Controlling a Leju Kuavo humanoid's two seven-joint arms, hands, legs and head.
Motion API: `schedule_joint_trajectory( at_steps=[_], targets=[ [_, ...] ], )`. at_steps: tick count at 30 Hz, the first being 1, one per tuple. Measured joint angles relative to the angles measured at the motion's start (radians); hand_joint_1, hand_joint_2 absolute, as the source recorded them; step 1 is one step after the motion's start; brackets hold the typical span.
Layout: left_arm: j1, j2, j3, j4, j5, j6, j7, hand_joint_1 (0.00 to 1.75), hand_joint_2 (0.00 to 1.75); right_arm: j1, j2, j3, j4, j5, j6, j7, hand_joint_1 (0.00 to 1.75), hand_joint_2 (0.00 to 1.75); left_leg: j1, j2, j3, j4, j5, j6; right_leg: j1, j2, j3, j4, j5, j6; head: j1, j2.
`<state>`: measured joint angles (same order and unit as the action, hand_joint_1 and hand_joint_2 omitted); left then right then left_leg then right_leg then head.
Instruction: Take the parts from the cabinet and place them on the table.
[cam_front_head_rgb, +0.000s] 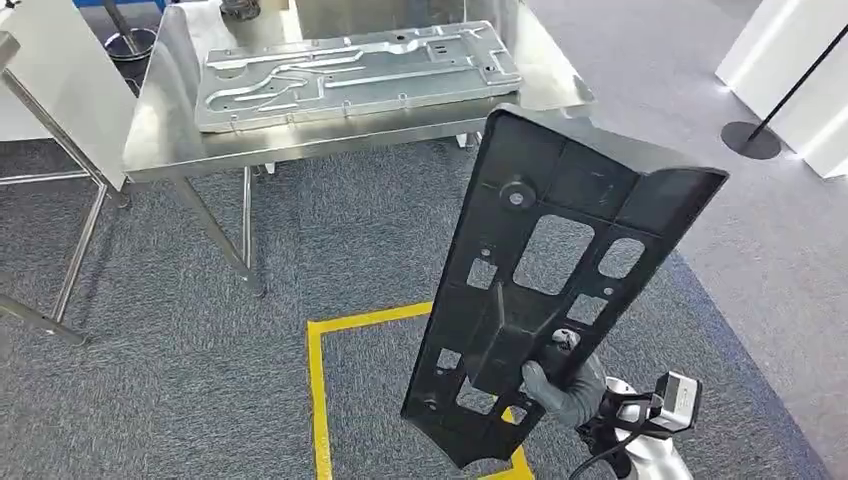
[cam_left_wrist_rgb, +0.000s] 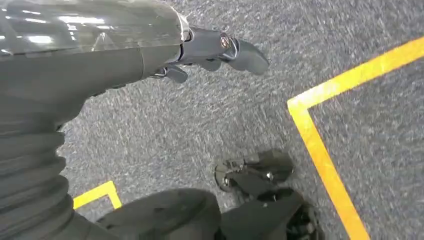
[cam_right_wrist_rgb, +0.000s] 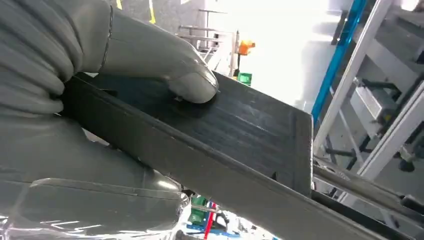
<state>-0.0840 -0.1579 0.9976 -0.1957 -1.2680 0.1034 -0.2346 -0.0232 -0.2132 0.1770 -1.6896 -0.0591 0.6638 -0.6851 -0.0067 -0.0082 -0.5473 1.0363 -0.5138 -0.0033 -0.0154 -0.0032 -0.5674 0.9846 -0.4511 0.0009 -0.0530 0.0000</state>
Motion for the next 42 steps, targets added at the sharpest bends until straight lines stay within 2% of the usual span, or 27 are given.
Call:
schedule_joint_trajectory(
  at_steps=[3, 4, 5, 6, 8, 9, 13, 15, 16, 18, 19, 20, 21, 22, 23, 24, 25, 28, 30, 31, 34, 35, 36, 37, 39, 40, 42],
  targets=[
    [0.000, 0.000, 0.000, 0.000, 0.000, 0.000, 0.000, 0.00, 1.75, -0.005, -0.001, 0.000, 0.003, -0.001, 0.000, 0.000, 1.75, 1.75, 0.006, 0.001, -0.122, 0.234, -0.104, -0.013, 0.001, -0.004, 0.005, 0.001, -0.006, -0.008, 0.000, 0.000],
    [0.002, 0.000, 0.000, 0.000, 0.000, 0.000, 0.000, 0.00, 1.75, -0.005, -0.001, 0.000, 0.005, -0.001, 0.001, 0.000, 1.75, 1.75, 0.008, 0.001, -0.154, 0.287, -0.111, -0.015, 0.001, -0.003, 0.007, 0.001, -0.008, -0.007, 0.000, 0.000],
    [0.003, 0.000, 0.000, 0.000, 0.000, 0.000, -0.002, 0.00, 1.75, -0.005, -0.001, 0.000, 0.008, -0.001, 0.001, 0.000, 1.75, 1.75, 0.010, 0.001, -0.162, 0.286, -0.090, -0.017, 0.001, -0.003, 0.010, 0.002, -0.010, -0.007, 0.000, 0.000],
    [0.002, 0.000, 0.000, 0.000, 0.000, 0.001, -0.002, 0.00, 1.75, -0.005, -0.001, 0.000, 0.009, -0.001, 0.001, 0.000, 1.75, 1.75, 0.011, 0.001, -0.146, 0.239, -0.050, -0.017, 0.000, -0.002, 0.014, 0.003, -0.014, -0.005, 0.000, 0.000],
    [0.002, 0.000, 0.000, 0.000, 0.000, 0.002, -0.001, 0.00, 1.75, -0.005, -0.001, 0.000, 0.009, -0.001, 0.001, 0.000, 1.75, 1.75, 0.013, 0.002, -0.064, 0.053, 0.056, -0.013, -0.001, -0.001, 0.025, 0.007, -0.024, 0.000, 0.000, 0.000],
    [0.002, 0.000, 0.000, 0.000, 0.000, 0.002, -0.001, 0.00, 1.75, -0.005, -0.001, 0.000, 0.009, -0.001, 0.001, 0.000, 1.75, 1.75, 0.012, 0.001, -0.037, -0.013, 0.068, -0.007, 0.000, -0.001, 0.027, 0.009, -0.028, 0.004, 0.000, 0.000],
    [0.004, 0.002, 0.000, 0.000, 0.001, 0.002, 0.001, 0.00, 1.75, -0.006, -0.001, 0.000, 0.009, -0.002, 0.001, 0.000, 1.75, 1.75, 0.003, -0.001, -0.034, -0.024, 0.060, 0.019, 0.004, 0.001, 0.025, 0.007, -0.030, 0.027, 0.000, 0.000],
    [0.003, 0.002, 0.001, 0.000, 0.001, 0.003, 0.000, 0.00, 1.75, -0.008, 0.001, 0.000, 0.008, -0.002, 0.001, 0.000, 1.75, 1.75, 0.010, 0.000, -0.021, -0.041, 0.067, 0.033, 0.000, 0.001, 0.024, 0.027, -0.046, 0.037, 0.000, 0.000],
    [0.001, 0.001, 0.001, 0.000, 0.000, 0.003, 0.000, 0.00, 1.75, -0.010, 0.001, 0.000, 0.008, -0.003, 0.001, 0.000, 1.75, 1.75, 0.010, 0.001, -0.020, -0.041, 0.066, 0.039, 0.000, 0.001, -0.005, 0.082, -0.080, 0.038, 0.000, 0.000],
    [0.001, 0.002, 0.001, 0.000, 0.000, 0.003, 0.000, 0.00, 1.75, -0.007, 0.001, 0.000, 0.010, -0.003, 0.001, 0.000, 1.75, 1.75, 0.007, 0.001, -0.020, -0.041, 0.063, 0.044, -0.002, 0.001, -0.100, 0.262, -0.156, 0.043, 0.000, 0.000],
    [0.001, 0.002, 0.001, 0.000, 0.000, 0.003, 0.000, 0.00, 1.75, -0.006, 0.002, 0.000, 0.011, -0.003, 0.001, 0.000, 1.75, 1.75, 0.006, 0.001, -0.019, -0.040, 0.062, 0.045, -0.002, 0.001, -0.135, 0.323, -0.170, 0.044, 0.000, 0.000],
    [0.002, 0.002, 0.001, 0.000, 0.001, 0.003, 0.001, 0.00, 1.75, -0.006, 0.002, 0.000, 0.013, -0.002, 0.002, 0.000, 1.75, 1.75, 0.005, 0.001, -0.017, -0.040, 0.060, 0.045, -0.002, 0.001, -0.150, 0.338, -0.159, 0.044, 0.000, 0.000],
    [0.002, 0.002, 0.001, 0.000, 0.001, 0.003, 0.001, 0.00, 1.75, -0.006, 0.002, 0.001, 0.014, -0.003, 0.002, 0.000, 1.75, 1.75, 0.004, 0.000, -0.014, -0.040, 0.058, 0.044, -0.002, 0.001, -0.140, 0.306, -0.127, 0.042, 0.000, 0.000],
    [0.002, 0.002, 0.001, 0.000, 0.001, 0.003, 0.001, 0.00, 1.75, -0.006, 0.002, 0.000, 0.014, -0.002, 0.002, 0.000, 1.75, 1.75, 0.004, -0.002, -0.009, -0.039, 0.055, 0.042, -0.001, 0.001, -0.107, 0.229, -0.076, 0.038, 0.000, 0.000],
    [0.002, 0.002, 0.001, 0.000, 0.002, 0.003, 0.001, 0.00, 1.75, -0.007, 0.002, 0.001, 0.014, -0.002, 0.002, 0.000, 1.75, 1.75, 0.003, -0.003, -0.001, -0.039, 0.050, 0.040, -0.001, 0.001, -0.053, 0.113, -0.016, 0.032, 0.000, 0.000],
    [0.002, 0.002, 0.001, 0.000, 0.002, 0.003, 0.001, 0.00, 1.75, -0.009, 0.002, 0.001, 0.014, -0.002, 0.002, 0.000, 1.75, 1.75, 0.003, -0.003, 0.003, -0.039, 0.046, 0.036, 0.001, 0.000, -0.017, 0.032, 0.009, 0.025, 0.000, 0.000],
    [0.002, 0.001, 0.001, 0.000, 0.002, 0.002, 0.001, 0.00, 1.75, -0.011, 0.002, 0.001, 0.014, -0.002, 0.002, 0.000, 1.75, 1.75, -0.004, -0.003, 0.002, -0.038, 0.043, 0.031, 0.009, -0.002, -0.009, 0.020, -0.004, 0.024, 0.000, 0.000],
    [0.002, 0.001, 0.001, 0.000, 0.007, 0.002, 0.001, 0.00, 1.75, -0.010, 0.002, 0.002, 0.014, -0.002, 0.002, 0.000, 1.75, 1.75, 0.001, -0.001, 0.004, -0.040, 0.040, 0.016, 0.013, 0.002, -0.012, 0.019, -0.004, 0.013, 0.000, 0.000],
    [0.000, 0.002, 0.001, 0.000, 0.008, 0.002, 0.001, 0.00, 1.75, -0.011, 0.002, 0.002, 0.014, -0.002, 0.002, 0.000, 1.75, 1.75, 0.001, 0.000, 0.002, -0.022, 0.025, 0.002, 0.001, 0.000, -0.001, 0.004, 0.000, 0.002, 0.000, 0.000],
    [0.000, 0.001, 0.001, 0.000, 0.008, 0.002, 0.001, 0.00, 1.75, -0.011, 0.002, 0.002, 0.014, -0.002, 0.002, 0.000, 1.75, 1.75, 0.001, 0.001, -0.018, 0.020, -0.001, -0.004, 0.001, -0.002, 0.002, 0.002, -0.003, -0.005, 0.000, 0.000],
    [0.002, 0.001, 0.001, 0.000, 0.008, 0.000, 0.002, 0.00, 1.75, -0.010, 0.000, 0.002, 0.014, -0.002, 0.002, 0.000, 1.75, 1.75, 0.007, 0.001, -0.142, 0.258, -0.102, -0.015, 0.002, -0.003, 0.006, 0.004, -0.008, -0.011, 0.000, 0.000],
    [0.003, 0.001, 0.001, 0.000, 0.008, -0.002, 0.002, 0.00, 1.75, -0.008, 0.000, 0.002, 0.014, -0.002, 0.002, 0.000, 1.75, 1.75, 0.008, 0.001, -0.166, 0.293, -0.099, -0.017, 0.002, -0.003, 0.007, 0.004, -0.010, -0.010, 0.000, 0.000],
    [0.002, 0.001, 0.002, 0.000, 0.008, -0.002, 0.002, 0.00, 1.75, -0.007, 0.000, 0.002, 0.014, -0.002, 0.002, 0.000, 1.75, 1.75, 0.010, 0.002, -0.161, 0.272, -0.072, -0.018, 0.002, -0.002, 0.011, 0.005, -0.013, -0.010, 0.000, 0.000],
    [0.002, 0.002, 0.002, 0.000, 0.008, -0.003, 0.002, 0.00, 1.75, -0.007, 0.000, 0.002, 0.014, -0.003, 0.002, 0.000, 1.75, 1.75, 0.011, 0.002, -0.135, 0.207, -0.026, -0.017, 0.002, -0.001, 0.015, 0.006, -0.017, -0.007, 0.000, 0.000],
    [0.002, 0.002, 0.002, 0.000, 0.008, -0.003, 0.002, 0.00, 1.75, -0.007, 0.000, 0.002, 0.014, -0.003, 0.002, 0.000, 1.75, 1.75, 0.011, 0.002, -0.049, 0.018, 0.075, -0.010, 0.002, 0.000, 0.027, 0.011, -0.028, -0.002, 0.000, 0.000],
    [0.003, 0.002, 0.002, 0.000, 0.008, -0.003, 0.002, 0.00, 1.75, -0.007, 0.000, 0.002, 0.014, -0.003, 0.002, 0.000, 1.75, 1.75, 0.008, 0.000, -0.031, -0.015, 0.062, -0.002, 0.005, 0.001, 0.029, 0.013, -0.032, 0.002, 0.000, 0.000],
    [0.001, 0.002, 0.002, 0.000, 0.008, -0.003, 0.003, 0.00, 1.75, -0.008, 0.000, 0.002, 0.014, -0.003, 0.002, 0.000, 1.75, 1.75, 0.005, 0.000, -0.033, -0.023, 0.062, 0.008, 0.007, 0.002, 0.024, 0.015, -0.034, 0.012, 0.000, 0.000]
  ],
)
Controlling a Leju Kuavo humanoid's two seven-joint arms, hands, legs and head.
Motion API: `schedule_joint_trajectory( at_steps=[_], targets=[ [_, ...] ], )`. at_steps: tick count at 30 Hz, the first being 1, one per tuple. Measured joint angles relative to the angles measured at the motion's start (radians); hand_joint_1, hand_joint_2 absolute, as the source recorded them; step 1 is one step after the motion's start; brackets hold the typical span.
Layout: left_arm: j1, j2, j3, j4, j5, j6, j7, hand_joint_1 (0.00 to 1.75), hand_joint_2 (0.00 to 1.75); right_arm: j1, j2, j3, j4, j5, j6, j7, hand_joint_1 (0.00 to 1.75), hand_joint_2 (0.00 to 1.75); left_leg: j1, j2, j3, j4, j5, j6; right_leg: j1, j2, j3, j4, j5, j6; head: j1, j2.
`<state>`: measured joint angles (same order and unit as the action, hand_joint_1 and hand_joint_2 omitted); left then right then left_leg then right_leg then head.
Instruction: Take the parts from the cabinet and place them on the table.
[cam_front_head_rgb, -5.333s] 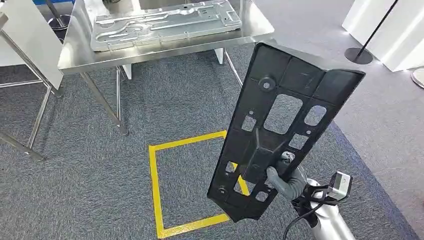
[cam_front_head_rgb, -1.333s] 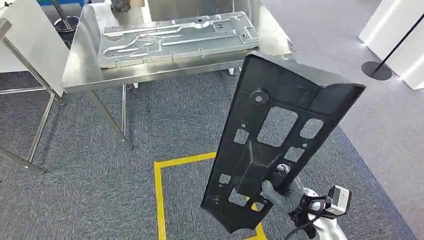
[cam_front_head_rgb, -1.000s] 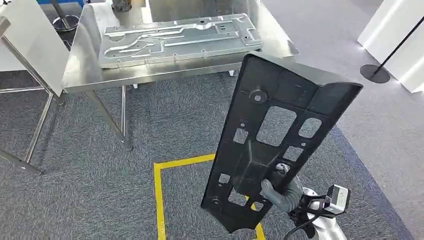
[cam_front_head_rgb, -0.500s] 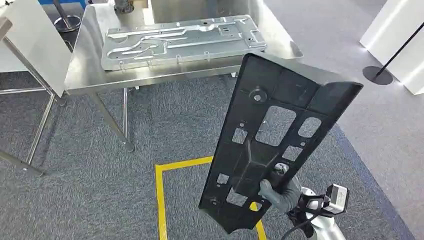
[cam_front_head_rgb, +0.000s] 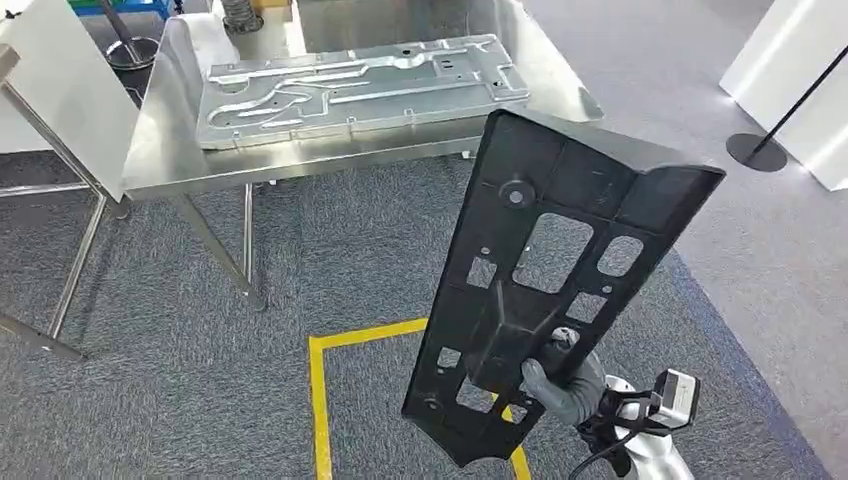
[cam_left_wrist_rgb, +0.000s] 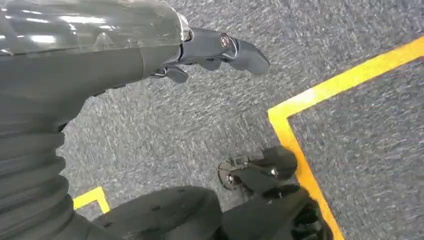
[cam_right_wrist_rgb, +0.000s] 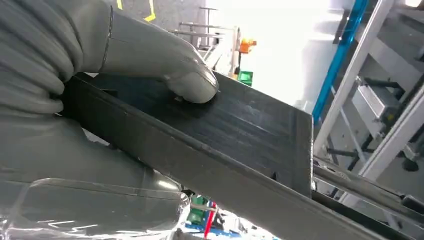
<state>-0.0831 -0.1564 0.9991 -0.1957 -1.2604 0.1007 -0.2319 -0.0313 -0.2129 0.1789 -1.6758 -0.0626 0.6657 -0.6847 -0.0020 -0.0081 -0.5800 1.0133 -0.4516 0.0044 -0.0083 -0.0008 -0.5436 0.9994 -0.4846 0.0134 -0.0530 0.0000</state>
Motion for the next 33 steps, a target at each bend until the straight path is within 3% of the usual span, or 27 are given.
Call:
schedule_joint_trajectory(
  at_steps=[2, 4, 7, 8, 9, 10, 12, 13, 17, 19, 20, 22, 23, 24, 25, 28, 29, 32, 33],
  targets=[
    [0.004, 0.001, 0.000, 0.000, 0.000, 0.000, 0.001, 0.00, 1.75, 0.000, 0.000, 0.000, 0.000, 0.000, 0.000, 0.000, 1.75, 1.75, 0.000, -0.001, 0.002, -0.003, -0.001, 0.012, 0.001, 0.000, 0.004, -0.005, -0.001, 0.012, 0.000, 0.000],
    [0.001, 0.000, 0.000, 0.000, 0.000, 0.000, 0.000, 0.00, 1.75, -0.001, 0.002, 0.000, -0.001, -0.001, 0.000, 0.000, 1.75, 1.75, 0.007, 0.000, 0.016, -0.019, 0.004, 0.025, -0.004, 0.000, -0.004, 0.031, -0.027, 0.020, 0.000, 0.000],
    [0.000, 0.000, 0.000, 0.000, 0.000, 0.000, 0.000, 0.00, 1.75, 0.003, 0.003, 0.000, 0.001, -0.001, 0.000, 0.000, 1.75, 1.75, 0.004, 0.001, 0.018, -0.018, -0.002, 0.033, -0.009, 0.000, -0.131, 0.265, -0.128, 0.030, 0.000, 0.000],
    [0.001, 0.000, 0.000, 0.000, 0.000, 0.000, 0.000, 0.00, 1.75, 0.004, 0.003, 0.000, 0.002, -0.001, 0.000, 0.000, 1.75, 1.75, 0.003, 0.001, 0.019, -0.017, -0.004, 0.033, -0.009, 0.000, -0.162, 0.314, -0.134, 0.032, 0.000, 0.000],
    [0.002, 0.000, 0.000, 0.000, 0.000, 0.000, -0.001, 0.00, 1.75, 0.005, 0.003, 0.000, 0.003, -0.001, 0.000, 0.000, 1.75, 1.75, 0.003, 0.000, 0.022, -0.017, -0.006, 0.032, -0.009, 0.000, -0.171, 0.312, -0.114, 0.032, 0.000, 0.000],
    [0.002, 0.000, 0.000, 0.000, -0.001, 0.001, -0.002, 0.00, 1.75, 0.006, 0.003, 0.000, 0.003, -0.001, -0.001, 0.000, 1.75, 1.75, 0.003, -0.001, 0.026, -0.016, -0.010, 0.030, -0.009, 0.000, -0.153, 0.262, -0.072, 0.030, 0.000, 0.000],
    [0.002, 0.000, 0.000, 0.000, -0.005, 0.001, -0.003, 0.00, 1.75, 0.005, 0.003, 0.000, 0.003, -0.001, -0.002, 0.000, 1.75, 1.75, 0.003, -0.001, 0.042, -0.015, -0.019, 0.025, -0.009, -0.002, -0.067, 0.074, 0.035, 0.023, 0.000, 0.000],
    [0.002, 0.000, 0.000, 0.000, -0.007, 0.001, -0.004, 0.00, 1.75, 0.005, 0.003, 0.000, 0.003, -0.001, -0.002, 0.000, 1.75, 1.75, 0.002, -0.001, 0.044, -0.015, -0.024, 0.021, -0.007, -0.004, -0.038, 0.016, 0.036, 0.019, 0.000, 0.000],
    [0.001, -0.001, 0.000, 0.000, -0.008, -0.001, -0.004, 0.00, 1.75, 0.009, 0.003, 0.000, 0.003, 0.000, -0.003, 0.000, 1.75, 1.75, 0.000, 0.001, 0.046, -0.020, -0.031, -0.001, 0.003, 0.001, -0.039, 0.008, 0.028, 0.001, 0.000, 0.000],
    [0.000, 0.000, 0.000, 0.000, -0.008, -0.001, -0.004, 0.00, 1.75, 0.009, 0.002, 0.000, 0.002, -0.001, -0.002, 0.000, 1.75, 1.75, 0.001, 0.001, 0.045, 0.010, -0.055, -0.015, -0.007, 0.000, -0.023, -0.008, 0.029, -0.012, 0.000, 0.000],
    [0.000, 0.000, 0.000, 0.000, -0.008, -0.001, -0.004, 0.00, 1.75, 0.008, 0.002, 0.000, 0.002, -0.003, -0.002, 0.000, 1.75, 1.75, 0.001, 0.002, 0.016, 0.070, -0.088, -0.018, -0.007, -0.002, -0.020, -0.008, 0.026, -0.018, 0.000, 0.000],
    [0.002, 0.000, 0.000, 0.000, -0.008, -0.002, -0.004, 0.00, 1.75, 0.009, 0.002, 0.000, 0.003, -0.005, 0.000, 0.000, 1.75, 1.75, 0.004, 0.002, -0.074, 0.240, -0.159, -0.025, -0.005, -0.003, -0.016, -0.007, 0.021, -0.023, 0.000, 0.000],
    [0.003, 0.000, 0.000, 0.000, -0.007, -0.002, -0.004, 0.00, 1.75, 0.009, 0.002, 0.000, 0.003, -0.005, 0.000, 0.000, 1.75, 1.75, 0.004, 0.002, -0.111, 0.302, -0.172, -0.026, -0.004, -0.003, -0.015, -0.006, 0.019, -0.025, 0.000, 0.000],
    [0.004, 0.000, 0.000, 0.000, -0.006, -0.004, -0.006, 0.00, 1.75, 0.009, 0.002, 0.000, 0.004, -0.006, 0.000, 0.000, 1.75, 1.75, 0.004, 0.002, -0.129, 0.317, -0.159, -0.026, -0.004, -0.002, -0.012, -0.005, 0.016, -0.024, 0.000, 0.000],
    [0.004, 0.000, 0.000, 0.000, -0.006, -0.004, -0.007, 0.00, 1.75, 0.009, 0.002, 0.000, 0.004, -0.008, 0.000, 0.000, 1.75, 1.75, 0.004, 0.002, -0.119, 0.278, -0.120, -0.025, -0.004, -0.001, -0.007, -0.005, 0.012, -0.023, 0.000, 0.000],
    [0.004, 0.001, 0.000, 0.000, -0.006, -0.004, -0.011, 0.00, 1.75, 0.007, 0.002, 0.000, 0.004, -0.008, 0.000, 0.000, 1.75, 1.75, 0.002, 0.001, -0.010, 0.019, 0.025, -0.007, -0.003, 0.001, 0.016, -0.005, -0.003, -0.017, 0.000, 0.000],
    [0.004, 0.003, 0.000, 0.000, -0.006, -0.004, -0.012, 0.00, 1.75, 0.006, 0.002, 0.000, 0.005, -0.008, -0.001, 0.000, 1.75, 1.75, -0.005, 0.001, 0.002, -0.003, 0.007, -0.004, 0.005, 0.001, 0.018, -0.002, -0.008, -0.010, 0.000, 0.000],
    [0.006, 0.004, 0.000, 0.000, -0.007, -0.004, -0.013, 0.00, 1.75, 0.006, 0.002, 0.000, 0.006, -0.008, -0.001, 0.000, 1.75, 1.75, -0.007, 0.000, 0.000, -0.002, 0.006, 0.007, -0.001, 0.002, 0.017, -0.009, -0.009, 0.005, 0.000, 0.000],
    [0.006, 0.004, 0.000, 0.000, -0.006, -0.004, -0.013, 0.00, 1.75, 0.005, 0.003, 0.000, 0.005, -0.008, -0.002, 0.000, 1.75, 1.75, 0.001, -0.001, 0.007, -0.016, 0.011, 0.015, 0.005, 0.001, 0.022, -0.009, -0.012, 0.011, 0.000, 0.000]
  ],
)
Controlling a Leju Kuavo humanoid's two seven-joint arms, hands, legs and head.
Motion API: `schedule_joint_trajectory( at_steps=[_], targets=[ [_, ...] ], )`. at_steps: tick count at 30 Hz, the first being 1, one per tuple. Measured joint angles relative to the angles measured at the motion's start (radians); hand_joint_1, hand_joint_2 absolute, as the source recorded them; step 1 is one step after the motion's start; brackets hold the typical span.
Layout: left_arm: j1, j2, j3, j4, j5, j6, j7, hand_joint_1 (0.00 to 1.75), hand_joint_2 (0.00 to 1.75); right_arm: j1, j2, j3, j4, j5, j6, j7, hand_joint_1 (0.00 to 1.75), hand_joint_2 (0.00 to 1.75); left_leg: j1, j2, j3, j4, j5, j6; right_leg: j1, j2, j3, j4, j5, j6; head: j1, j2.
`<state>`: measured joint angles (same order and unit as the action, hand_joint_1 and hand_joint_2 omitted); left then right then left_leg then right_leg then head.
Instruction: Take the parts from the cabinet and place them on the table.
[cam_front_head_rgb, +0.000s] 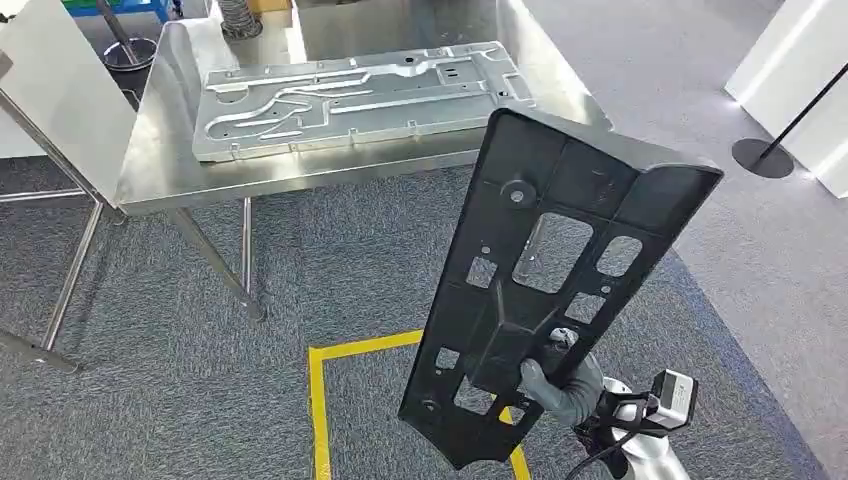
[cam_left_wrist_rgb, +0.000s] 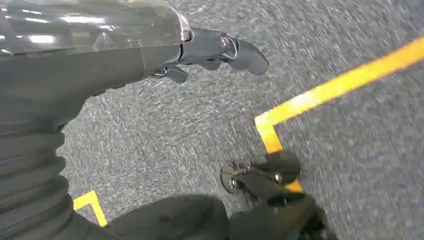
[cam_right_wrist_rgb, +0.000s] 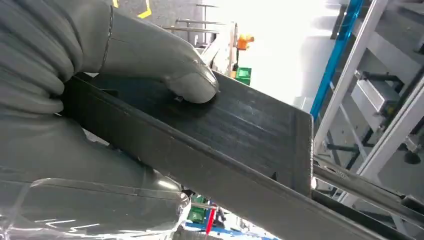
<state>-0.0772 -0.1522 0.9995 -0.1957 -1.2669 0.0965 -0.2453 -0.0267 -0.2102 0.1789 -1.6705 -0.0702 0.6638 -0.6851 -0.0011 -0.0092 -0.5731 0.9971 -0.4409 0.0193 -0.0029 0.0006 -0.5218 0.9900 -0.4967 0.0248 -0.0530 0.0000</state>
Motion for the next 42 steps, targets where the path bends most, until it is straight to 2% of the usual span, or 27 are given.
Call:
schedule_joint_trajectory(
  at_steps=[2, 4, 5, 6, 8, 10, 11, 12, 17, 18, 20, 21, 22, 23, 25, 26, 27, 30, 31, 32, 33, 35, 36, 37, 38, 41, 42],
  targets=[
    [-0.002, -0.001, 0.000, 0.000, -0.001, -0.001, 0.000, 0.00, 1.75, -0.002, 0.001, 0.000, 0.000, 0.000, 0.000, 0.000, 1.75, 1.75, 0.005, 0.002, 0.012, -0.011, 0.002, 0.010, -0.007, 0.000, -0.022, 0.057, -0.034, 0.008, 0.000, 0.000],
    [-0.004, -0.001, 0.000, 0.000, -0.001, -0.001, 0.000, 0.00, 1.75, 0.000, 0.002, -0.001, 0.000, 0.000, 0.000, 0.000, 1.75, 1.75, 0.004, 0.002, 0.013, -0.011, -0.001, 0.014, -0.012, 0.000, -0.110, 0.219, -0.106, 0.015, 0.000, 0.000],
    [-0.003, -0.001, 0.000, 0.000, -0.001, -0.001, 0.000, 0.00, 1.75, 0.002, 0.002, -0.001, 0.001, 0.000, 0.001, 0.000, 1.75, 1.75, 0.003, 0.002, 0.013, -0.010, -0.003, 0.014, -0.014, 0.000, -0.158, 0.299, -0.129, 0.019, 0.000, 0.000],
    [-0.002, -0.001, 0.000, 0.000, -0.001, -0.001, 0.000, 0.00, 1.75, 0.003, 0.002, -0.001, 0.002, 0.000, 0.001, 0.000, 1.75, 1.75, 0.003, 0.002, 0.015, -0.009, -0.006, 0.013, -0.016, 0.000, -0.186, 0.336, -0.125, 0.022, 0.000, 0.000],
    [-0.001, -0.001, 0.000, 0.000, -0.001, -0.001, 0.000, 0.00, 1.75, 0.003, 0.002, -0.001, 0.003, 0.000, 0.001, 0.000, 1.75, 1.75, 0.004, 0.001, 0.025, -0.008, -0.014, 0.010, -0.022, -0.001, -0.165, 0.259, -0.051, 0.024, 0.000, 0.000],
    [-0.001, -0.002, 0.000, 0.000, -0.002, -0.001, 0.000, 0.00, 1.75, 0.002, 0.002, -0.001, 0.003, 0.000, 0.001, 0.000, 1.75, 1.75, 0.005, 0.000, 0.039, -0.004, -0.026, 0.004, -0.025, -0.004, -0.084, 0.073, 0.054, 0.023, 0.000, 0.000],
    [-0.001, -0.001, 0.000, 0.000, -0.002, -0.001, 0.000, 0.00, 1.75, 0.001, 0.002, -0.001, 0.003, 0.000, 0.001, 0.000, 1.75, 1.75, 0.004, 0.001, 0.042, -0.003, -0.031, -0.003, -0.025, -0.008, -0.062, 0.029, 0.049, 0.020, 0.000, 0.000],
    [-0.003, -0.001, 0.000, 0.000, -0.002, -0.001, 0.000, 0.00, 1.75, -0.001, 0.002, 0.000, 0.004, 0.000, 0.001, 0.000, 1.75, 1.75, -0.002, 0.001, 0.037, 0.003, -0.035, -0.009, -0.017, -0.007, -0.066, 0.019, 0.048, 0.014, 0.000, 0.000],
    [-0.004, -0.001, 0.000, 0.000, -0.003, -0.001, 0.000, 0.00, 1.75, -0.001, 0.000, -0.001, 0.003, 0.000, 0.001, 0.000, 1.75, 1.75, 0.005, 0.003, 0.032, 0.027, -0.060, -0.039, -0.020, -0.002, -0.058, 0.014, 0.043, -0.019, 0.000, 0.000],
    [-0.005, -0.001, 0.000, 0.000, -0.003, -0.001, 0.000, 0.00, 1.75, -0.002, 0.000, -0.001, 0.003, 0.000, 0.001, 0.000, 1.75, 1.75, 0.005, 0.003, 0.008, 0.079, -0.088, -0.043, -0.019, -0.004, -0.056, 0.014, 0.040, -0.024, 0.000, 0.000],
    [-0.003, -0.001, 0.000, 0.000, -0.004, -0.001, 0.000, 0.00, 1.75, -0.002, 0.000, -0.001, 0.003, 0.002, 0.001, 0.000, 1.75, 1.75, 0.005, 0.003, -0.090, 0.265, -0.167, -0.049, -0.016, -0.006, -0.051, 0.014, 0.035, -0.032, 0.000, 0.000],
    [-0.002, -0.002, 0.000, 0.000, -0.005, -0.001, 0.000, 0.00, 1.75, -0.002, 0.000, -0.001, 0.003, 0.002, 0.001, 0.000, 1.75, 1.75, 0.005, 0.003, -0.127, 0.327, -0.181, -0.049, -0.014, -0.005, -0.050, 0.015, 0.033, -0.033, 0.000, 0.000],
    [-0.001, -0.001, 0.000, 0.000, -0.004, -0.001, -0.002, 0.00, 1.75, -0.002, 0.000, -0.001, 0.003, 0.002, 0.001, 0.000, 1.75, 1.75, 0.005, 0.003, -0.140, 0.338, -0.170, -0.048, -0.013, -0.005, -0.047, 0.015, 0.031, -0.034, 0.000, 0.000],
    [-0.002, -0.001, 0.000, 0.000, -0.004, -0.001, -0.002, 0.00, 1.75, -0.002, 0.000, -0.001, 0.003, 0.002, 0.001, 0.000, 1.75, 1.75, 0.005, 0.003, -0.130, 0.303, -0.133, -0.045, -0.011, -0.003, -0.042, 0.015, 0.027, -0.033, 0.000, 0.000],
    [-0.003, -0.001, 0.000, 0.000, -0.005, -0.001, -0.002, 0.00, 1.75, -0.002, 0.000, -0.001, 0.003, 0.003, 0.001, 0.000, 1.75, 1.75, 0.003, 0.003, -0.051, 0.125, -0.028, -0.031, -0.008, -0.001, -0.026, 0.015, 0.018, -0.031, 0.000, 0.000],
    [-0.003, -0.001, 0.000, 0.000, -0.006, -0.001, -0.002, 0.00, 1.75, -0.002, 0.000, -0.001, 0.003, 0.003, 0.001, 0.000, 1.75, 1.75, -0.001, 0.002, -0.016, 0.046, 0.008, -0.021, -0.008, -0.001, -0.021, 0.014, 0.014, -0.029, 0.000, 0.000],
    [-0.003, 0.000, 0.000, 0.000, -0.008, -0.001, -0.002, 0.00, 1.75, -0.003, 0.000, -0.001, 0.003, 0.005, 0.001, 0.000, 1.75, 1.75, -0.007, 0.001, -0.005, 0.020, -0.010, -0.014, 0.000, 0.000, -0.021, 0.017, 0.010, -0.023, 0.000, 0.000],
    [-0.002, 0.001, 0.000, 0.000, -0.009, -0.001, -0.002, 0.00, 1.75, -0.003, 0.000, -0.001, 0.003, 0.008, 0.001, 0.000, 1.75, 1.75, -0.011, 0.001, -0.005, 0.017, -0.011, -0.004, -0.007, 0.000, -0.022, 0.012, 0.010, -0.008, 0.000, 0.000],
    [-0.002, 0.000, 0.000, 0.000, -0.008, -0.001, -0.002, 0.00, 1.75, -0.004, 0.000, -0.001, 0.000, 0.008, 0.001, 0.000, 1.75, 1.75, -0.002, 0.000, 0.001, 0.004, -0.006, 0.004, 0.001, 0.000, -0.016, 0.010, 0.007, 0.000, 0.000, 0.000],
    [-0.002, 0.000, 0.000, 0.000, -0.008, -0.001, -0.002, 0.00, 1.75, -0.002, 0.002, -0.001, -0.001, 0.009, 0.001, 0.000, 1.75, 1.75, 0.002, 0.001, 0.012, -0.006, -0.002, 0.007, -0.006, 0.001, -0.015, 0.020, 0.000, 0.003, 0.000, 0.000],
    [-0.003, 0.000, 0.000, 0.000, -0.008, -0.001, -0.002, 0.00, 1.75, -0.006, 0.003, -0.002, -0.001, 0.009, 0.001, 0.000, 1.75, 1.75, 0.003, 0.002, 0.017, -0.010, -0.003, 0.014, -0.005, 0.000, -0.036, 0.064, -0.027, 0.005, 0.000, 0.000],
    [-0.005, -0.001, 0.000, 0.000, -0.008, -0.001, -0.003, 0.00, 1.75, -0.004, 0.003, -0.002, 0.000, 0.009, 0.001, 0.000, 1.75, 1.75, 0.003, 0.002, 0.019, -0.009, -0.007, 0.017, -0.012, 0.000, -0.130, 0.235, -0.102, 0.013, 0.000, 0.000],
    [-0.004, -0.001, 0.000, 0.000, -0.008, -0.001, -0.003, 0.00, 1.75, -0.001, 0.003, -0.002, 0.000, 0.009, 0.001, 0.000, 1.75, 1.75, 0.002, 0.002, 0.020, -0.009, -0.010, 0.017, -0.014, 0.000, -0.173, 0.305, -0.120, 0.016, 0.000, 0.000],
    [-0.003, 0.000, 0.000, 0.000, -0.008, -0.001, -0.003, 0.00, 1.75, -0.001, 0.003, -0.002, 0.000, 0.009, 0.001, 0.000, 1.75, 1.75, 0.002, 0.002, 0.022, -0.008, -0.013, 0.016, -0.014, -0.001, -0.197, 0.335, -0.115, 0.018, 0.000, 0.000],
    [-0.002, 0.000, 0.000, 0.000, -0.008, -0.001, -0.002, 0.00, 1.75, -0.001, 0.003, -0.002, 0.000, 0.009, 0.001, 0.000, 1.75, 1.75, 0.002, 0.002, 0.027, -0.008, -0.017, 0.015, -0.016, -0.001, -0.194, 0.312, -0.083, 0.019, 0.000, 0.000],
    [-0.003, -0.001, 0.000, 0.000, -0.008, -0.001, -0.003, 0.00, 1.75, -0.002, 0.003, -0.002, 0.000, 0.008, 0.002, 0.000, 1.75, 1.75, 0.002, 0.001, 0.050, -0.007, -0.034, 0.007, -0.020, -0.004, -0.085, 0.061, 0.070, 0.014, 0.000, 0.000],
    [-0.002, -0.001, 0.000, 0.000, -0.008, -0.001, -0.003, 0.00, 1.75, -0.004, 0.003, -0.002, 0.002, 0.008, 0.003, 0.000, 1.75, 1.75, -0.003, 0.000, 0.049, -0.006, -0.040, 0.000, -0.016, -0.007, -0.066, 0.030, 0.057, 0.010, 0.000, 0.000]
  ],
)
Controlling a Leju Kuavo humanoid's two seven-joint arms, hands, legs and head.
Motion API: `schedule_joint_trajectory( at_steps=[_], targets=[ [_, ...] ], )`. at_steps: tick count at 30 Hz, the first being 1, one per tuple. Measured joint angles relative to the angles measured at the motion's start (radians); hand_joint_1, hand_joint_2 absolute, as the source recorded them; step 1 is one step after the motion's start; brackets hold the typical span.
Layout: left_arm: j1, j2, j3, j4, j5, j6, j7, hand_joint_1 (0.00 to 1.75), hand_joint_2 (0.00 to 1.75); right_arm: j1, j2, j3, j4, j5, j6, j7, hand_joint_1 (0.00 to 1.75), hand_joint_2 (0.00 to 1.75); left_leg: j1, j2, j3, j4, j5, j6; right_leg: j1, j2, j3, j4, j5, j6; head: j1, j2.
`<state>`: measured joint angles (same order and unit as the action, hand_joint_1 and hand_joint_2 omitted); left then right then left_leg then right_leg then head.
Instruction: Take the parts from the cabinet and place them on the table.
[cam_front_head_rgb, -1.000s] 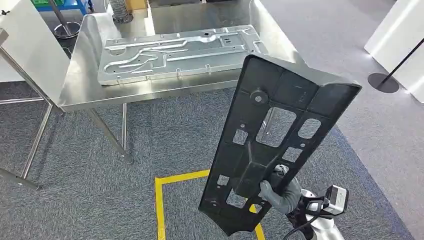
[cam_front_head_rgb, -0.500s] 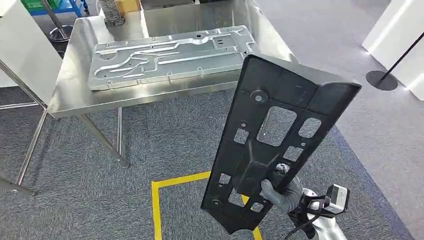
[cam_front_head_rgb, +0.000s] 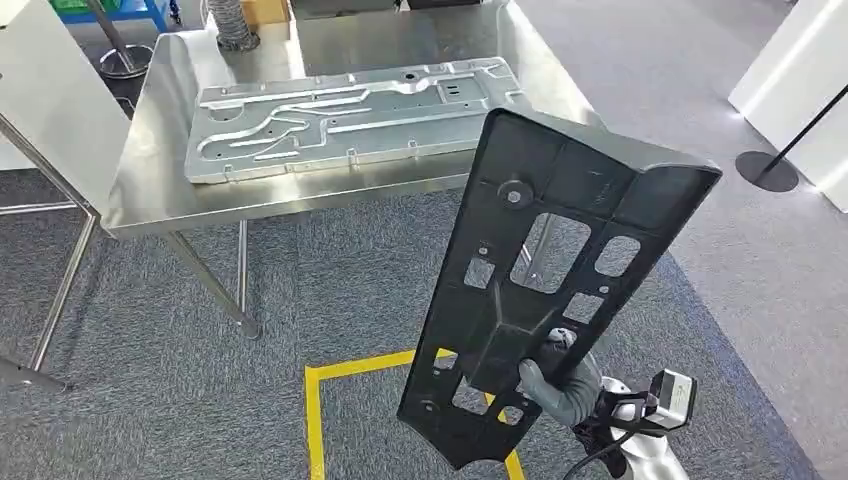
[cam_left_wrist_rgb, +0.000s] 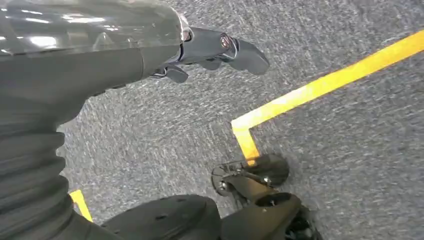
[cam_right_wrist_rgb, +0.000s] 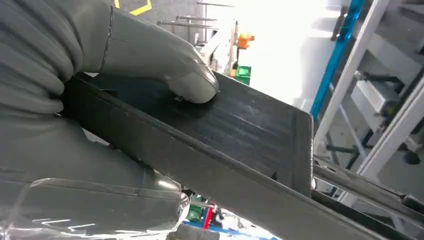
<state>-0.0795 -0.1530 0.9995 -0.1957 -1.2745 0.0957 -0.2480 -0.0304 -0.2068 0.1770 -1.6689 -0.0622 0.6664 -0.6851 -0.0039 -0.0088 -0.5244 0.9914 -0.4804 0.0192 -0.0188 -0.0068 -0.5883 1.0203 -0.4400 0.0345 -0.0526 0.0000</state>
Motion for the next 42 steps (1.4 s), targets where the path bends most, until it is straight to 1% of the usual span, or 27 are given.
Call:
schedule_joint_trajectory(
  at_steps=[3, 5, 6, 9, 10, 11, 12, 14, 15, 16, 19, 21, 22, 24, 25, 26, 27, 28, 30, 31, 34, 36, 37, 38, 40, 41, 42],
  targets=[
    [-0.002, 0.000, 0.000, 0.000, 0.000, 0.000, 0.000, 0.00, 1.75, 0.000, 0.000, 0.000, -0.001, -0.003, 0.003, 0.000, 1.75, 1.75, 0.000, 0.002, 0.001, 0.000, -0.009, -0.015, 0.007, 0.005, -0.003, -0.009, -0.009, -0.015, 0.000, 0.000],
    [-0.003, 0.001, 0.000, 0.000, 0.000, 0.000, 0.000, 0.00, 1.75, 0.000, -0.001, 0.000, -0.001, -0.003, 0.003, 0.000, 1.75, 1.75, 0.001, 0.003, 0.010, 0.007, -0.021, -0.028, -0.003, 0.006, 0.010, -0.021, -0.008, -0.027, 0.000, 0.000],
    [-0.004, 0.000, 0.000, 0.000, 0.000, 0.001, -0.001, 0.00, 1.75, -0.002, -0.003, 0.000, -0.001, -0.005, 0.003, 0.000, 1.75, 1.75, 0.002, 0.003, -0.003, 0.043, -0.041, -0.033, -0.002, 0.004, 0.015, -0.022, -0.012, -0.034, 0.000, 0.000],
    [-0.002, 0.000, 0.000, 0.000, 0.000, 0.001, 0.000, 0.00, 1.75, -0.002, -0.003, 0.000, -0.001, -0.006, 0.006, 0.000, 1.75, 1.75, 0.006, 0.003, -0.134, 0.283, -0.142, -0.043, 0.001, 0.002, 0.021, -0.022, -0.020, -0.043, 0.000, 0.000],
    [0.000, 0.000, 0.000, 0.000, 0.000, 0.001, 0.000, 0.00, 1.75, -0.002, -0.003, 0.000, -0.001, -0.006, 0.006, 0.000, 1.75, 1.75, 0.006, 0.003, -0.166, 0.330, -0.145, -0.043, 0.001, 0.003, 0.024, -0.022, -0.023, -0.042, 0.000, 0.000],
    [0.001, 0.000, 0.000, 0.000, 0.000, 0.000, -0.001, 0.00, 1.75, -0.001, -0.003, 0.000, 0.000, -0.006, 0.006, 0.000, 1.75, 1.75, 0.007, 0.003, -0.173, 0.323, -0.121, -0.043, 0.002, 0.004, 0.029, -0.021, -0.027, -0.042, 0.000, 0.000],
    [0.000, 0.000, 0.000, 0.000, 0.000, 0.000, 0.000, 0.00, 1.75, -0.001, -0.003, 0.000, -0.001, -0.006, 0.007, 0.000, 1.75, 1.75, 0.007, 0.003, -0.158, 0.270, -0.074, -0.041, 0.002, 0.006, 0.035, -0.021, -0.031, -0.040, 0.000, 0.000],
    [0.000, 0.001, 0.000, 0.000, 0.001, 0.000, 0.000, 0.00, 1.75, -0.002, -0.003, 0.000, -0.001, -0.007, 0.008, 0.000, 1.75, 1.75, 0.006, 0.003, -0.090, 0.104, 0.027, -0.033, 0.002, 0.007, 0.053, -0.021, -0.041, -0.036, 0.000, 0.000],
    [0.001, 0.001, 0.000, 0.000, 0.001, 0.000, 0.000, 0.00, 1.75, -0.002, -0.003, 0.000, -0.001, -0.007, 0.009, 0.000, 1.75, 1.75, 0.005, 0.002, -0.065, 0.033, 0.052, -0.026, 0.002, 0.006, 0.056, -0.022, -0.046, -0.032, 0.000, 0.000],
    [0.000, 0.001, 0.000, 0.000, 0.003, 0.000, 0.000, 0.00, 1.75, -0.003, -0.003, 0.000, 0.000, -0.008, 0.010, 0.000, 1.75, 1.75, -0.001, 0.001, -0.055, 0.017, 0.041, -0.020, 0.009, 0.009, 0.057, -0.016, -0.051, -0.025, 0.000, 0.000],
    [0.002, 0.002, 0.000, 0.000, 0.003, 0.000, -0.001, 0.00, 1.75, -0.003, -0.003, 0.000, 0.000, -0.008, 0.010, 0.000, 1.75, 1.75, -0.003, 0.000, -0.059, 0.020, 0.038, -0.006, 0.006, 0.009, 0.057, -0.023, -0.052, -0.011, 0.000, 0.000],
    [0.001, 0.002, 0.000, 0.000, 0.003, -0.001, -0.001, 0.00, 1.75, -0.003, -0.001, 0.000, 0.000, -0.008, 0.009, 0.000, 1.75, 1.75, 0.004, 0.001, -0.044, 0.003, 0.044, 0.007, 0.003, 0.007, 0.054, 0.001, -0.070, 0.000, 0.000, 0.000],
    [0.000, 0.001, 0.000, 0.000, 0.003, -0.002, -0.002, 0.00, 1.75, -0.004, 0.000, -0.001, -0.001, -0.008, 0.009, 0.000, 1.75, 1.75, 0.005, 0.002, -0.042, 0.003, 0.041, 0.013, 0.003, 0.007, 0.029, 0.050, -0.097, 0.003, 0.000, 0.000],
    [-0.001, 0.001, 0.000, 0.000, 0.003, -0.002, -0.002, 0.00, 1.75, -0.001, 0.000, -0.001, 0.000, -0.008, 0.008, 0.000, 1.75, 1.75, 0.004, 0.002, -0.039, 0.003, 0.037, 0.017, 0.001, 0.007, -0.059, 0.212, -0.165, 0.010, 0.000, 0.000],
    [0.000, 0.001, 0.000, 0.000, 0.003, -0.002, -0.002, 0.00, 1.75, 0.000, 0.000, -0.001, 0.002, -0.008, 0.008, 0.000, 1.75, 1.75, 0.003, 0.002, -0.039, 0.004, 0.035, 0.018, 0.001, 0.007, -0.101, 0.280, -0.182, 0.012, 0.000, 0.000],
    [0.000, 0.001, 0.000, 0.000, 0.003, -0.002, -0.002, 0.00, 1.75, 0.000, 0.000, -0.001, 0.002, -0.008, 0.008, 0.000, 1.75, 1.75, 0.003, 0.002, -0.037, 0.004, 0.033, 0.018, 0.000, 0.007, -0.123, 0.306, -0.179, 0.012, 0.000, 0.000],
    [0.000, 0.001, 0.000, 0.000, 0.003, -0.002, -0.002, 0.00, 1.75, 0.000, 0.000, -0.001, 0.003, -0.008, 0.008, 0.000, 1.75, 1.75, 0.003, 0.001, -0.033, 0.005, 0.029, 0.017, -0.001, 0.007, -0.123, 0.285, -0.145, 0.012, 0.000, 0.000],
    [0.000, 0.001, 0.000, 0.000, 0.003, -0.003, -0.002, 0.00, 1.75, 0.000, 0.000, -0.001, 0.003, -0.008, 0.007, 0.000, 1.75, 1.75, 0.004, 0.000, -0.027, 0.006, 0.025, 0.015, -0.002, 0.007, -0.102, 0.225, -0.098, 0.011, 0.000, 0.000],
    [0.000, 0.001, 0.000, 0.000, 0.003, -0.003, -0.002, 0.00, 1.75, -0.001, 0.000, -0.001, 0.003, -0.006, 0.002, 0.000, 1.75, 1.75, 0.004, 0.000, -0.011, 0.009, 0.012, 0.008, -0.003, 0.004, -0.018, 0.033, 0.010, 0.004, 0.000, 0.000],
    [0.000, 0.001, 0.000, 0.000, 0.003, -0.004, -0.002, 0.00, 1.75, -0.003, 0.000, -0.001, 0.003, -0.004, 0.000, 0.000, 1.75, 1.75, -0.001, 0.000, -0.012, 0.010, 0.007, 0.002, 0.001, 0.002, 0.000, 0.004, -0.006, -0.001, 0.000, 0.000],
    [-0.001, 0.000, 0.000, 0.000, 0.005, -0.005, -0.002, 0.00, 1.75, -0.003, 0.000, 0.001, 0.004, 0.001, -0.002, 0.000, 1.75, 1.75, 0.000, 0.001, -0.012, 0.008, 0.002, -0.014, 0.008, 0.007, -0.004, -0.005, -0.009, -0.014, 0.000, 0.000],
    [-0.003, 0.000, 0.000, 0.000, 0.006, -0.005, 0.000, 0.00, 1.75, -0.004, 0.000, 0.001, 0.004, 0.001, 0.000, 0.000, 1.75, 1.75, 0.000, 0.002, -0.007, 0.013, -0.008, -0.026, -0.003, 0.006, 0.006, -0.017, -0.007, -0.026, 0.000, 0.000],
    [-0.003, 0.000, 0.000, 0.000, 0.006, -0.004, -0.001, 0.00, 1.75, -0.006, -0.002, 0.001, 0.004, 0.002, -0.001, 0.000, 1.75, 1.75, 0.001, 0.002, -0.018, 0.045, -0.026, -0.033, -0.002, 0.005, 0.011, -0.019, -0.010, -0.032, 0.000, 0.000],
    [-0.003, 0.000, 0.000, 0.000, 0.007, -0.004, 0.000, 0.00, 1.75, -0.008, -0.002, 0.001, 0.004, 0.002, 0.000, 0.000, 1.75, 1.75, 0.002, 0.002, -0.049, 0.109, -0.061, -0.037, -0.002, 0.003, 0.014, -0.019, -0.012, -0.037, 0.000, 0.000],
    [-0.001, 0.000, 0.000, 0.000, 0.007, -0.004, 0.000, 0.00, 1.75, -0.008, -0.002, 0.002, 0.006, 0.002, 0.000, 0.000, 1.75, 1.75, 0.005, 0.002, -0.144, 0.286, -0.132, -0.044, 0.001, 0.002, 0.016, -0.019, -0.016, -0.042, 0.000, 0.000],
    [0.001, 0.000, 0.000, 0.000, 0.007, -0.004, -0.001, 0.00, 1.75, -0.008, -0.002, 0.002, 0.009, 0.002, 0.000, 0.000, 1.75, 1.75, 0.006, 0.002, -0.175, 0.334, -0.138, -0.045, 0.001, 0.002, 0.018, -0.019, -0.018, -0.042, 0.000, 0.000],
    [0.001, 0.000, 0.000, 0.000, 0.007, -0.004, -0.001, 0.00, 1.75, -0.008, -0.002, 0.002, 0.011, 0.002, 0.000, 0.000, 1.75, 1.75, 0.006, 0.002, -0.184, 0.332, -0.116, -0.044, 0.002, 0.003, 0.021, -0.019, -0.021, -0.041, 0.000, 0.000]
  ],
)
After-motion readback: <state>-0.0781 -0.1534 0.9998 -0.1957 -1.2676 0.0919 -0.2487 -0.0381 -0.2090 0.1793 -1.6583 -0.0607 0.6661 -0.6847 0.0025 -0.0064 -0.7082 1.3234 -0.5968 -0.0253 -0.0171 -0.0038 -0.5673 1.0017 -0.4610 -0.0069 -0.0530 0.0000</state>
